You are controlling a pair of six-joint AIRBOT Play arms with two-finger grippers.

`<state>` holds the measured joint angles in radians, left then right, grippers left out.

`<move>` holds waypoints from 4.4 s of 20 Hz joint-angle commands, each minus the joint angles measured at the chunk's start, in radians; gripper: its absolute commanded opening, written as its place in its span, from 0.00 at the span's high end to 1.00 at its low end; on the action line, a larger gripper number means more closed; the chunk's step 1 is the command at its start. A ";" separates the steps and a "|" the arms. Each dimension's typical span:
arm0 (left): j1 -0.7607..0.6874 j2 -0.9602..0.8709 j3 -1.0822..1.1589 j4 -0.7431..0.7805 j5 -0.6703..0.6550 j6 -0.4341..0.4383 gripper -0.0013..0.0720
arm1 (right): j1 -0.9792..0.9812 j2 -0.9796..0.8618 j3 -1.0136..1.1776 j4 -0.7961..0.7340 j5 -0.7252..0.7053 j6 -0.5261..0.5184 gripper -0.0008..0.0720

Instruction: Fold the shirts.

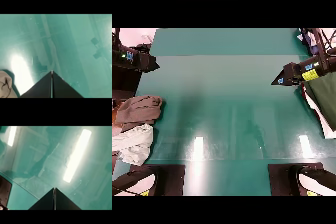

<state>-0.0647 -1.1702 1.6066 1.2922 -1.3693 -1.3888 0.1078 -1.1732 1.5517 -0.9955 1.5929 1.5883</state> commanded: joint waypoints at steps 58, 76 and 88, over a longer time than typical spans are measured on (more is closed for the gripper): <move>-0.135 0.070 0.192 -0.558 0.070 0.264 0.95 | 0.000 0.001 0.314 -0.003 -0.250 0.000 0.96; -0.174 -0.225 -0.013 -0.329 -0.087 0.110 0.08 | 0.000 0.001 0.338 -0.055 -0.168 0.000 0.96; -0.200 -0.225 -0.761 -0.827 0.328 0.245 0.08 | 0.000 0.000 0.336 -0.054 -0.169 0.000 0.96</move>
<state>-0.2493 -1.3918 0.9287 0.5777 -1.1202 -1.1900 0.1078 -1.1725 1.8874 -1.0492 1.4239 1.5875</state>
